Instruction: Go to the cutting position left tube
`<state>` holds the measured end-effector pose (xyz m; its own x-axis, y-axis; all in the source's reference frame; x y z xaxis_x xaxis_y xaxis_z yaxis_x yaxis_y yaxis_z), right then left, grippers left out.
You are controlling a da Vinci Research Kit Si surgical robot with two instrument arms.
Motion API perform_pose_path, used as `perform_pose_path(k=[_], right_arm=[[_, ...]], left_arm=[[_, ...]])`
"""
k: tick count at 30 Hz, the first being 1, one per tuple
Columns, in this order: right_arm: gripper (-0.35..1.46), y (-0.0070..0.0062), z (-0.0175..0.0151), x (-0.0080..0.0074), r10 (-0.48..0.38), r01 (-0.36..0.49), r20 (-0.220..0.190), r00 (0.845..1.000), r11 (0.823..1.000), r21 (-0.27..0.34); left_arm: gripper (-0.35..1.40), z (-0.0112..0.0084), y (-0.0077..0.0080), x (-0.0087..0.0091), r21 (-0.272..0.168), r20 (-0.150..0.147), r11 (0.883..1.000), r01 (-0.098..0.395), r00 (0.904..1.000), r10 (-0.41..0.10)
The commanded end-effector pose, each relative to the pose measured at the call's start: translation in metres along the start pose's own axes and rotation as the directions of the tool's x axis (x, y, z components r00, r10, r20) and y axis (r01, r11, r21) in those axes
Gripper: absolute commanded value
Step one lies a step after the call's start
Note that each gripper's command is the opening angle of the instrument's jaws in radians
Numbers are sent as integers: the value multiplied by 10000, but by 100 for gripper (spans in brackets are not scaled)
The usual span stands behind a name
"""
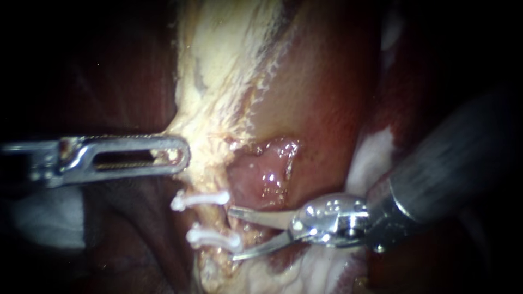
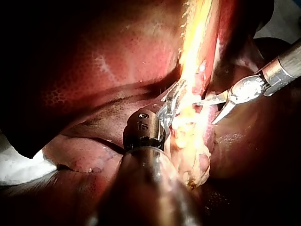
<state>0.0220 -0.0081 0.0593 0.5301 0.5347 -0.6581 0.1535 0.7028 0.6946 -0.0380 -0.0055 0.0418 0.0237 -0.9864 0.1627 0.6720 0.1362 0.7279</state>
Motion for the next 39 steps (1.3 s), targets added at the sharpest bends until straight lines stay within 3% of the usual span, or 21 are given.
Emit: perform_pose_path(k=[1,10,24,33,39], right_arm=[[143,1,2,0,-9,9,8,10000,10000,13],[143,13,10,0,74,-74,23,10000,10000,-37],[143,17,23,2,53,-53,18,10000,9999,-91],[143,24,44,1,30,-30,6,10000,9999,138],[143,26,48,2,-135,147,-228,9996,9986,511]], left_arm=[[-35,0,0,0,10,26,10000,3,10000,-3],[-35,-2,-2,1,7,28,10000,6,10000,-6],[-35,-2,-5,2,-7,40,10000,18,10000,-18],[-35,-2,-7,2,-13,45,10000,22,10000,-22],[-35,-2,-8,3,-16,48,10000,24,10000,-24]])
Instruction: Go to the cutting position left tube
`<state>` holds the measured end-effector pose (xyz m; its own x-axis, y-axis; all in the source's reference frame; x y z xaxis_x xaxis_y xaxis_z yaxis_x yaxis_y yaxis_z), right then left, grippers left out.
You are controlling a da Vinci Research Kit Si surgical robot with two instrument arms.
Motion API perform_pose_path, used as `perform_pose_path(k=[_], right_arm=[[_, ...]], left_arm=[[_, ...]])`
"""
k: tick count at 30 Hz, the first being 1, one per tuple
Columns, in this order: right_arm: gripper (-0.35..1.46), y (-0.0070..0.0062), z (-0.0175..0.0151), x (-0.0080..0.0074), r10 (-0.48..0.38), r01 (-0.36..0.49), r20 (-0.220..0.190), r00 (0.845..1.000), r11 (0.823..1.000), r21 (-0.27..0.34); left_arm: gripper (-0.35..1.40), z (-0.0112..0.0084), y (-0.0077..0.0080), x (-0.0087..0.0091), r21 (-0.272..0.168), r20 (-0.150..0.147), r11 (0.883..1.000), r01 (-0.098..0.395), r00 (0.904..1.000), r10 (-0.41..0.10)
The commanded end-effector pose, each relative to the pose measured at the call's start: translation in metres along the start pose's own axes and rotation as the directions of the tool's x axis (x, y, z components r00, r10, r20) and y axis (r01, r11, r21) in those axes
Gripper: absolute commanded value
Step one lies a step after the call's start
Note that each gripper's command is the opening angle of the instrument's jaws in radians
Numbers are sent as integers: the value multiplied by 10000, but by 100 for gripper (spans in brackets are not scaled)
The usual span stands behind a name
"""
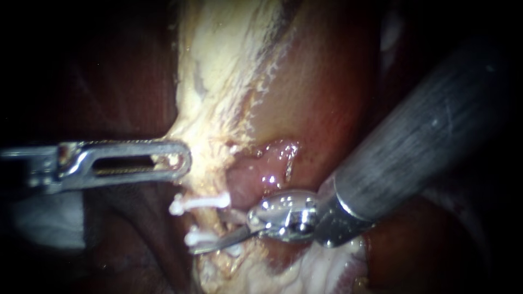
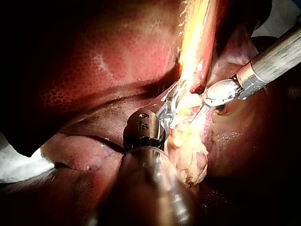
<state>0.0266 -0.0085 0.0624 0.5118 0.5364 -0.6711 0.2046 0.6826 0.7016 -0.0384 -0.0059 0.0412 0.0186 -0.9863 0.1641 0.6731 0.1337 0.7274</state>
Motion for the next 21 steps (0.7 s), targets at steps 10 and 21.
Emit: perform_pose_path(k=[10,21], right_arm=[[140,-3,7,6,-231,251,-371,9990,9982,546],[137,1,31,16,-307,343,-424,9986,9955,887]], left_arm=[[-35,0,-1,0,-5,2,10000,2,10000,-2],[-35,1,-1,0,-11,9,10000,4,10000,-4]])
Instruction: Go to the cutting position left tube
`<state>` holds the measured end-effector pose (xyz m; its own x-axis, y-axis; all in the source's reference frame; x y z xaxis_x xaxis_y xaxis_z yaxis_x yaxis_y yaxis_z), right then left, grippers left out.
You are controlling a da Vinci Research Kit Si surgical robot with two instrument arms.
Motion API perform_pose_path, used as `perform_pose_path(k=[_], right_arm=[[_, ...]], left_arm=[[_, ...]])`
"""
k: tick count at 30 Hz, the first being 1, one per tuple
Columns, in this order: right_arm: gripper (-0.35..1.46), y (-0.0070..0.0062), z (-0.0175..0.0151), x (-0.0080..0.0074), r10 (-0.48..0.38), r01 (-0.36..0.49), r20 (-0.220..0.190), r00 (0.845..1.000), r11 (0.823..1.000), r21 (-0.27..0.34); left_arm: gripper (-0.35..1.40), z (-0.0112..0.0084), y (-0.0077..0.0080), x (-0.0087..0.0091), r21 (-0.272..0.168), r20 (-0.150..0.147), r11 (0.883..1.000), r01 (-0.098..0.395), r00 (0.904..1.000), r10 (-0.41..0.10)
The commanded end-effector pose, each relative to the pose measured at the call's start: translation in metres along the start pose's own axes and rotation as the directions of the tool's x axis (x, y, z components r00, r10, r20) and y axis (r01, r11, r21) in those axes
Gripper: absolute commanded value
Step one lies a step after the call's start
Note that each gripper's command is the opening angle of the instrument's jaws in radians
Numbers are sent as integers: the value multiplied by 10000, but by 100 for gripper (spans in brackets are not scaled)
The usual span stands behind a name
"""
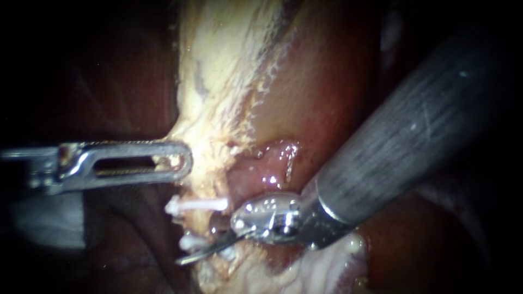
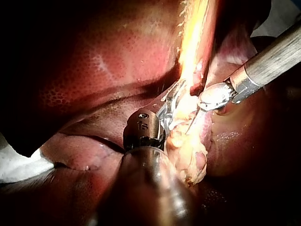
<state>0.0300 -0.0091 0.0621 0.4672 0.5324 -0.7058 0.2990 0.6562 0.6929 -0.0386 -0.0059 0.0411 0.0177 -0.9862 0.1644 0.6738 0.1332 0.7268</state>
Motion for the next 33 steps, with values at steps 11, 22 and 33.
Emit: perform_pose_path(k=[11,22,33], right_arm=[[137,10,15,4,921,-923,-273,9954,9957,-53],[135,16,15,1,1093,-1095,-283,9936,9940,-58],[135,16,16,-1,1081,-1083,-277,9938,9941,-55]], left_arm=[[-35,2,0,0,-5,4,10000,1,10000,-1],[-35,2,-1,0,-7,5,10000,2,10000,-2],[-35,3,-1,0,-12,10,10000,6,10000,-6]])
